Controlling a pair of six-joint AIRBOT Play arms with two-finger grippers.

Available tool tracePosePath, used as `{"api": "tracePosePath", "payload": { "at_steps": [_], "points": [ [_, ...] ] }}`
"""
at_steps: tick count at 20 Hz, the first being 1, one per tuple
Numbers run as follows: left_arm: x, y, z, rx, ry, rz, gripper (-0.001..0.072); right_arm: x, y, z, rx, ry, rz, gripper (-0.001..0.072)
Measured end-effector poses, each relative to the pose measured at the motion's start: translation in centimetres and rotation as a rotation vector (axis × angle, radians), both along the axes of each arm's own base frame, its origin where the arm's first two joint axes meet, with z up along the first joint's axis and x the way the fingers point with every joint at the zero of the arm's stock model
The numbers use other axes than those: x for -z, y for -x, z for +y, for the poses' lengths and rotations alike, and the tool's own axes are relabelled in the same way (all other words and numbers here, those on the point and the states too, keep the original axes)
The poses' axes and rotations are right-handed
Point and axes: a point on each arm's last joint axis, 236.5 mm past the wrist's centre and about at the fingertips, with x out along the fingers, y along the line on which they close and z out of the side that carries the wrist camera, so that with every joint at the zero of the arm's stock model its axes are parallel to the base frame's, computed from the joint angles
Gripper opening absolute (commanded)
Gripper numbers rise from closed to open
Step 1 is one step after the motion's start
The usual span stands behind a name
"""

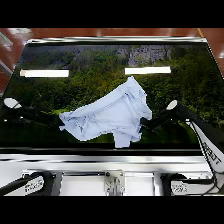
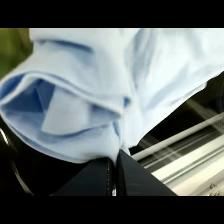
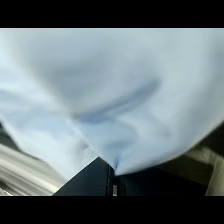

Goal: Fold the shirts.

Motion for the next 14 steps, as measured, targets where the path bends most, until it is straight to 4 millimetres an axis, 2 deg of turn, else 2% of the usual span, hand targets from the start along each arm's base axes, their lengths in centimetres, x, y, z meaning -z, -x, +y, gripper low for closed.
{"api": "tracePosePath", "payload": {
  "at_steps": [2,3,4,5,6,8,9,10,11,13,14],
  "points": [
    [-4.4,-2.0,0.2,-0.018,-0.015,-0.130,0.0039,-4.4,-2.8,0.3,-0.045,-0.018,-0.165,0.0068],
    [-7.7,-3.2,0.4,-0.034,-0.023,-0.221,0.0039,-7.7,-4.5,0.3,-0.073,-0.019,-0.279,0.0068],
    [-11.2,-4.0,0.5,-0.042,-0.034,-0.311,0.0040,-11.9,-6.3,0.1,-0.104,-0.006,-0.422,0.0068],
    [-15.8,-4.8,0.6,-0.058,-0.048,-0.427,0.0040,-16.6,-7.8,-0.3,-0.125,0.023,-0.574,0.0068],
    [-21.0,-5.2,0.8,-0.084,-0.057,-0.558,0.0040,-22.4,-9.0,-1.2,-0.137,0.074,-0.749,0.0068],
    [-31.4,-4.2,1.5,-0.149,-0.089,-0.818,0.0040,-34.6,-9.9,-4.0,-0.082,0.220,-1.104,0.0068],
    [-36.4,-2.9,1.9,-0.194,-0.104,-0.945,0.0040,-41.1,-9.0,-5.6,-0.021,0.294,-1.275,0.0068],
    [-41.4,-1.0,2.3,-0.245,-0.120,-1.073,0.0039,-46.6,-7.5,-6.9,0.041,0.345,-1.419,0.0068],
    [-45.3,1.1,2.6,-0.294,-0.131,-1.179,0.0040,-51.7,-5.1,-8.1,0.102,0.383,-1.550,0.0068],
    [-51.5,5.7,2.7,-0.371,-0.142,-1.357,0.0040,-58.8,0.1,-9.4,0.200,0.407,-1.739,0.0068],
    [-53.4,8.0,2.5,-0.396,-0.145,-1.422,0.0040,-61.0,2.3,-9.8,0.237,0.409,-1.802,0.0068]
  ]
}}
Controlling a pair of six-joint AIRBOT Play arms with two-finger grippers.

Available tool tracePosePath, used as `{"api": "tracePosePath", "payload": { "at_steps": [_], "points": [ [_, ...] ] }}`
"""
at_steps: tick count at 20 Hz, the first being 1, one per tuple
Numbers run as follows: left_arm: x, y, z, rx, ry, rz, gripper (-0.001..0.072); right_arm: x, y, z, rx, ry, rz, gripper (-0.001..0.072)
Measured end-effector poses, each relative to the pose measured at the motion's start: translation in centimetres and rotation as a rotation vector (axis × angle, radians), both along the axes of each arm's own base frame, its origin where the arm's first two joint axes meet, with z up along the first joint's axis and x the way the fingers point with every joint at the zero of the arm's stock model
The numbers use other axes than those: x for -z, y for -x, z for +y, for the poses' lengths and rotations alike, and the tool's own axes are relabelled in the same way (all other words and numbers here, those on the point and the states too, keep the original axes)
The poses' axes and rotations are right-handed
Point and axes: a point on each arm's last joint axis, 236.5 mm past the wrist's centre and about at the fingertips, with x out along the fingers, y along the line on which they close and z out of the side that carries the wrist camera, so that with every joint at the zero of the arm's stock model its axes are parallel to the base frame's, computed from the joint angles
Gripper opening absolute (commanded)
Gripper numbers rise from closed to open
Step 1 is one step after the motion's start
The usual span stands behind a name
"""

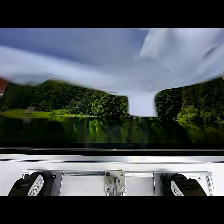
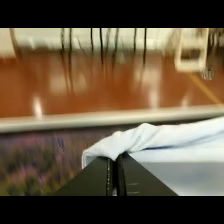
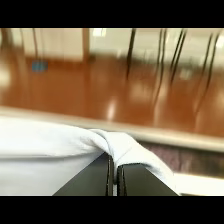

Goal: Fold the shirts.

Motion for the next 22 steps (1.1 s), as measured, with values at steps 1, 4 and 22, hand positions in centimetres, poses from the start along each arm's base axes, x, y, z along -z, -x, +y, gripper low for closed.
{"api": "tracePosePath", "payload": {
  "at_steps": [1,4,22],
  "points": [
    [-1.4,1.9,-0.1,-0.019,-0.003,-0.052,0.0040,-1.6,2.1,-0.4,0.013,-0.011,-0.051,0.0068],
    [-1.8,5.1,-0.1,-0.062,-0.020,-0.067,0.0039,-2.7,5.4,-1.1,0.038,-0.019,-0.085,0.0068],
    [33.0,-11.4,8.2,-0.176,0.090,0.965,0.0040,30.2,-19.4,-0.2,0.074,-0.017,0.999,0.0069]
  ]
}}
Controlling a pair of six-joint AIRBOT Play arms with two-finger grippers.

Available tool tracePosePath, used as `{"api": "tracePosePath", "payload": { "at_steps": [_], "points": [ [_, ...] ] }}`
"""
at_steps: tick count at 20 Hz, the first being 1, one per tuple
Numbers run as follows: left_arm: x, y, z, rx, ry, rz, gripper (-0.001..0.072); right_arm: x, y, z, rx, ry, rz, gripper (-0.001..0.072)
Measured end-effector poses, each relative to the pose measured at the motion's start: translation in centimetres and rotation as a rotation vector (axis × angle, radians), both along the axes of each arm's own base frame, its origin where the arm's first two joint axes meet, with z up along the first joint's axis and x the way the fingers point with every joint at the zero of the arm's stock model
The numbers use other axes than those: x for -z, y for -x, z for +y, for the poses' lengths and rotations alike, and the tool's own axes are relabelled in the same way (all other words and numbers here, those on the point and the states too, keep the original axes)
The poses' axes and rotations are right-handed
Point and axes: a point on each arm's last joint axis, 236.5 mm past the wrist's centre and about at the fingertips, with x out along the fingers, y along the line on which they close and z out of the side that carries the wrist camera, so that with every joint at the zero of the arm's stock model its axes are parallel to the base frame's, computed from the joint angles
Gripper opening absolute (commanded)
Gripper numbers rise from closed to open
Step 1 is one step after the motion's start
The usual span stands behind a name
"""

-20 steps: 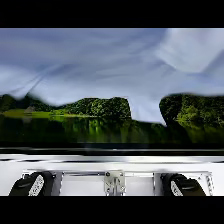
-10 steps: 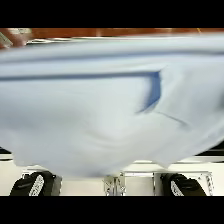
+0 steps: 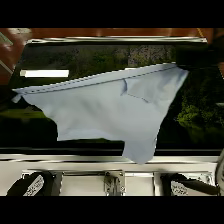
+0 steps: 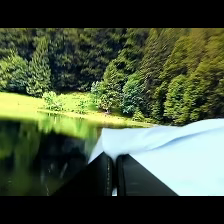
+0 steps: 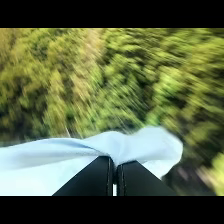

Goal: Fold the shirts.

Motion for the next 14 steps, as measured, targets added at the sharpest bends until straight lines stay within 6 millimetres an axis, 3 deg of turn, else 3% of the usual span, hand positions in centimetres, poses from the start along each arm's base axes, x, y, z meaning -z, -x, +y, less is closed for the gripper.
{"api": "tracePosePath", "payload": {
  "at_steps": [3,5,7,10,11,12,13,14],
  "points": [
    [6.8,-4.8,0.8,-0.025,0.075,0.109,0.0041,7.0,-6.7,2.3,0.011,-0.111,0.028,0.0069],
    [10.7,-7.3,0.8,-0.045,0.135,0.156,0.0041,11.0,-9.9,3.7,0.028,-0.189,0.034,0.0069],
    [14.3,-9.4,0.7,-0.069,0.196,0.193,0.0041,14.9,-11.9,4.6,0.055,-0.245,0.057,0.0069],
    [19.0,-11.1,-0.1,-0.096,0.274,0.252,0.0048,20.1,-12.5,5.9,0.077,-0.290,0.146,0.0093],
    [20.2,-11.4,-0.6,-0.100,0.296,0.271,0.0178,21.4,-12.3,6.4,0.080,-0.303,0.175,0.0094],
    [21.0,-11.5,-1.1,-0.101,0.317,0.287,0.0466,22.4,-12.1,7.0,0.077,-0.314,0.200,0.0216],
    [21.5,-11.6,-1.2,-0.102,0.329,0.301,0.0679,22.7,-12.0,7.7,0.074,-0.333,0.211,0.0543],
    [21.6,-11.6,-1.2,-0.102,0.341,0.314,0.0673,22.5,-12.0,8.0,0.067,-0.342,0.210,0.0619]
  ]
}}
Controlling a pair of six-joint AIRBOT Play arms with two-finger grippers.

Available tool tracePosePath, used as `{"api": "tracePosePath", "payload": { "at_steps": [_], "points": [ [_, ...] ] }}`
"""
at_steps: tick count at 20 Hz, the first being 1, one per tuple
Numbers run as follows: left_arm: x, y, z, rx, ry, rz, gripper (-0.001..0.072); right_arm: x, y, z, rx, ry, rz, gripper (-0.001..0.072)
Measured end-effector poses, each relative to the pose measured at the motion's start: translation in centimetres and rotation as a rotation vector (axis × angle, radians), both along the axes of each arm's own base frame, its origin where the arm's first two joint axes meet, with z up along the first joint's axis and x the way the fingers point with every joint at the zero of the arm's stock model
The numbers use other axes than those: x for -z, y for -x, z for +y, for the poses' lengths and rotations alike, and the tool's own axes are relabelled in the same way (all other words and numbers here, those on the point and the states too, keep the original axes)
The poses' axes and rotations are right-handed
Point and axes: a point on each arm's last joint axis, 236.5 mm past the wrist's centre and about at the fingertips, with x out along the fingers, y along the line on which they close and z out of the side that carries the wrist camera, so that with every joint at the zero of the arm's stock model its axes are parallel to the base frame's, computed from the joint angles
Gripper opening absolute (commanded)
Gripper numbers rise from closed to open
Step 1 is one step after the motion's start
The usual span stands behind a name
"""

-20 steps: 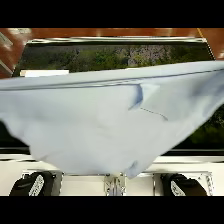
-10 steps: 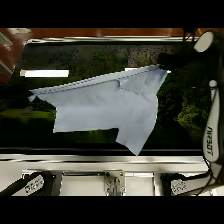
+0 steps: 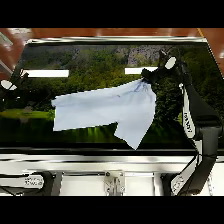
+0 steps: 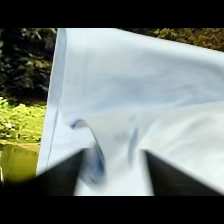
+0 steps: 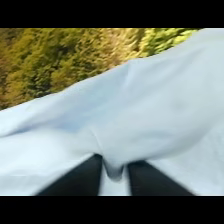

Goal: Fold the shirts.

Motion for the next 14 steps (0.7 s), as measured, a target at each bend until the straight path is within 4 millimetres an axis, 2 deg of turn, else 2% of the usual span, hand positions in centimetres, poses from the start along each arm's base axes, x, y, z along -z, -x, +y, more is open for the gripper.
{"api": "tracePosePath", "payload": {
  "at_steps": [1,3,4,5,7,9,11,14],
  "points": [
    [-0.2,0.3,0.1,0.007,0.014,0.020,0.0669,-0.6,0.2,0.0,-0.015,-0.003,-0.004,0.0619],
    [-0.9,1.5,1.4,0.039,0.013,0.074,0.0669,-2.4,0.7,-1.4,-0.044,0.036,-0.027,0.0616],
    [-1.2,2.4,2.4,0.052,0.008,0.107,0.0669,-3.2,1.6,-2.8,-0.062,0.078,-0.016,0.0552],
    [-1.2,3.9,3.4,0.064,0.005,0.156,0.0669,-3.7,2.9,-4.7,-0.080,0.132,0.017,0.0540],
    [-0.6,7.6,5.1,0.076,0.020,0.259,0.0670,-3.5,6.6,-9.3,-0.103,0.242,0.143,0.0550],
    [1.1,11.8,5.3,0.073,0.081,0.351,0.0670,-2.7,11.3,-12.9,-0.112,0.249,0.315,0.0550],
    [3.1,14.9,3.9,0.053,0.189,0.386,0.0670,-2.5,14.6,-13.3,-0.106,0.139,0.418,0.0550],
    [6.1,16.8,1.9,-0.010,0.304,0.367,0.0669,-2.5,16.5,-12.3,-0.084,-0.014,0.468,0.0550]
  ]
}}
